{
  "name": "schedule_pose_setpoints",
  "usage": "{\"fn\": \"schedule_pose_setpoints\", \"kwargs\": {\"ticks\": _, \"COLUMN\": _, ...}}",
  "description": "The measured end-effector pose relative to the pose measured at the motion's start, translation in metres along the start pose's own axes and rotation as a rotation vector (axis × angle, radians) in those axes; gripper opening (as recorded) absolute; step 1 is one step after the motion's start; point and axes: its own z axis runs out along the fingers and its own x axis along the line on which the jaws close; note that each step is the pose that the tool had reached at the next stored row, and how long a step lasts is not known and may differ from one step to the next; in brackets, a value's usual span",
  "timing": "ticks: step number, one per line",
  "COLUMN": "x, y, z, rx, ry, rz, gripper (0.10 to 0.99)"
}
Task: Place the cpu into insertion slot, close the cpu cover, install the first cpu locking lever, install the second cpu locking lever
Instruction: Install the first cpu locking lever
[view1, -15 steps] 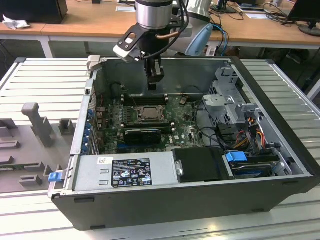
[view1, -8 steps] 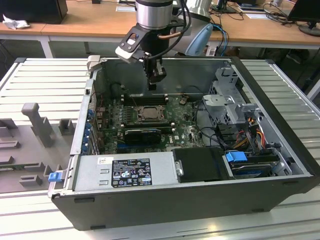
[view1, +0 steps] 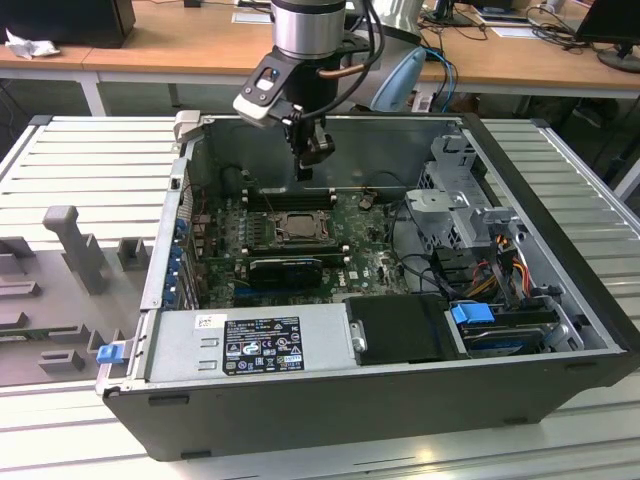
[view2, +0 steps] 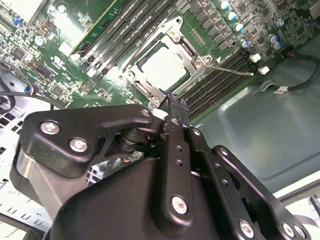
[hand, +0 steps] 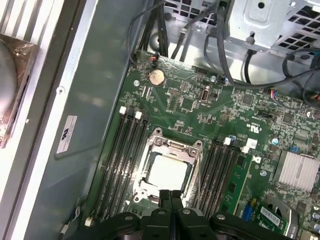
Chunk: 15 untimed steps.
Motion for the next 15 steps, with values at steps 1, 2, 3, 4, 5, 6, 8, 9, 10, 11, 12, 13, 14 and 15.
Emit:
{"fn": "schedule_pose_setpoints", "kwargs": {"ticks": 1, "x": 0.0, "y": 0.0, "z": 0.0, "rx": 0.0, "ry": 0.0003, "rz": -0.009, "gripper": 0.106}}
{"fn": "schedule_pose_setpoints", "kwargs": {"ticks": 2, "x": 0.0, "y": 0.0, "z": 0.0, "rx": 0.0, "ry": 0.0004, "rz": -0.015, "gripper": 0.106}}
{"fn": "schedule_pose_setpoints", "kwargs": {"ticks": 3, "x": 0.0, "y": 0.0, "z": 0.0, "rx": 0.0, "ry": 0.0005, "rz": -0.02, "gripper": 0.106}}
{"fn": "schedule_pose_setpoints", "kwargs": {"ticks": 4, "x": 0.0, "y": 0.0, "z": 0.0, "rx": 0.0, "ry": 0.0008, "rz": -0.028, "gripper": 0.106}}
{"fn": "schedule_pose_setpoints", "kwargs": {"ticks": 5, "x": 0.0, "y": 0.0, "z": 0.0, "rx": 0.001, "ry": 0.001, "rz": -0.037, "gripper": 0.106}}
{"fn": "schedule_pose_setpoints", "kwargs": {"ticks": 6, "x": 0.0, "y": 0.0, "z": 0.0, "rx": 0.001, "ry": 0.0011, "rz": -0.04, "gripper": 0.106}}
{"fn": "schedule_pose_setpoints", "kwargs": {"ticks": 8, "x": 0.0, "y": 0.0, "z": 0.0, "rx": 0.001, "ry": 0.0016, "rz": -0.06, "gripper": 0.106}}
{"fn": "schedule_pose_setpoints", "kwargs": {"ticks": 9, "x": 0.0, "y": 0.0, "z": 0.0, "rx": 0.001, "ry": 0.0018, "rz": -0.07, "gripper": 0.106}}
{"fn": "schedule_pose_setpoints", "kwargs": {"ticks": 10, "x": 0.0, "y": 0.0, "z": 0.0, "rx": 0.001, "ry": 0.002, "rz": -0.078, "gripper": 0.106}}
{"fn": "schedule_pose_setpoints", "kwargs": {"ticks": 11, "x": 0.0, "y": 0.0, "z": 0.0, "rx": 0.001, "ry": 0.0026, "rz": -0.1, "gripper": 0.106}}
{"fn": "schedule_pose_setpoints", "kwargs": {"ticks": 12, "x": 0.0, "y": 0.0, "z": 0.0, "rx": 0.002, "ry": 0.0028, "rz": -0.11, "gripper": 0.106}}
{"fn": "schedule_pose_setpoints", "kwargs": {"ticks": 13, "x": 0.0, "y": 0.0, "z": 0.0, "rx": 0.002, "ry": 0.0031, "rz": -0.119, "gripper": 0.106}}
{"fn": "schedule_pose_setpoints", "kwargs": {"ticks": 14, "x": 0.0, "y": 0.0, "z": 0.0, "rx": 0.002, "ry": 0.0035, "rz": -0.132, "gripper": 0.106}}
{"fn": "schedule_pose_setpoints", "kwargs": {"ticks": 15, "x": 0.0, "y": 0.0, "z": 0.0, "rx": 0.002, "ry": 0.0038, "rz": -0.144, "gripper": 0.106}}
